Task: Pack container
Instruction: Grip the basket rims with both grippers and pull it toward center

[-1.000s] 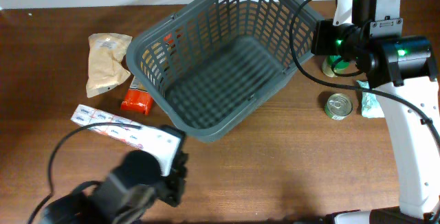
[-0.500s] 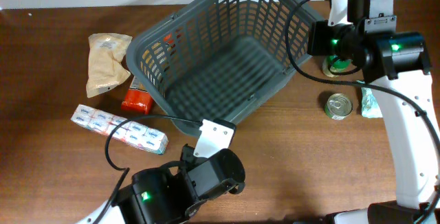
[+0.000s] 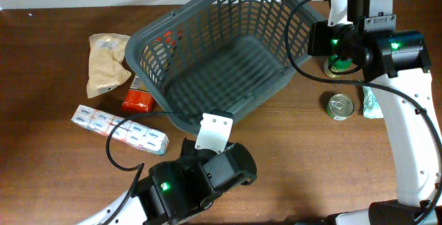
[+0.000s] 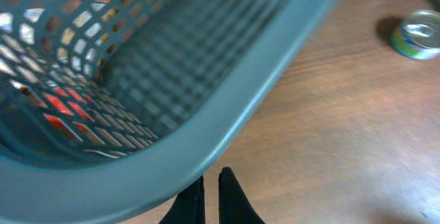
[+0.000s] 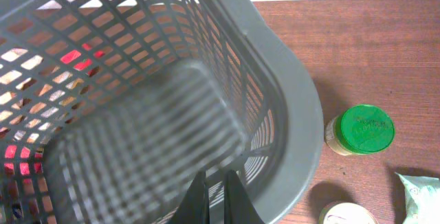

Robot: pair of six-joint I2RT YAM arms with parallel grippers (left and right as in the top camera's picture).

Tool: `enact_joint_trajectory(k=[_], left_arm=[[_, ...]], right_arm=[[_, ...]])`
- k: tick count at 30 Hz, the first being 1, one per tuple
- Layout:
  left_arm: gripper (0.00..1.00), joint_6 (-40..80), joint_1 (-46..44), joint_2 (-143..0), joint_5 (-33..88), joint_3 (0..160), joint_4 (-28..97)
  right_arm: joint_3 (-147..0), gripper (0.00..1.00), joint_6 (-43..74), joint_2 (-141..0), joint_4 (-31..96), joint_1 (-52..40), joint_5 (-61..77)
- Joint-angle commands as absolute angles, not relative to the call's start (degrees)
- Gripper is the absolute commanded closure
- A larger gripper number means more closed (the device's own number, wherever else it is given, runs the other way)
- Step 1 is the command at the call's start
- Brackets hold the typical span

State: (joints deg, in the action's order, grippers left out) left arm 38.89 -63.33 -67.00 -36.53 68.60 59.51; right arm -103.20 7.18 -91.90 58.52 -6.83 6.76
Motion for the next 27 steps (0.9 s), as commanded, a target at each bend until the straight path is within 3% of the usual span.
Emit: enact_joint_trajectory(k=[1, 16, 27], left_arm=[[0.98, 39.9, -60.7, -67.8, -40.4, 69.6, 59.3], [0.98, 30.5, -49.4, -67.8, -42.2, 69.6, 51.8], [0.98, 24.1, -40.8, -70.7, -35.5, 69.6, 47.0]], right_arm=[[-104.6, 0.96, 6.2, -92.3, 58.5, -6.7, 7.3], [-104.4, 0.96, 4.6, -92.4, 58.8, -9.1, 10.7], [-104.4, 0.96, 4.7, -92.4, 59.2, -10.9, 10.3]])
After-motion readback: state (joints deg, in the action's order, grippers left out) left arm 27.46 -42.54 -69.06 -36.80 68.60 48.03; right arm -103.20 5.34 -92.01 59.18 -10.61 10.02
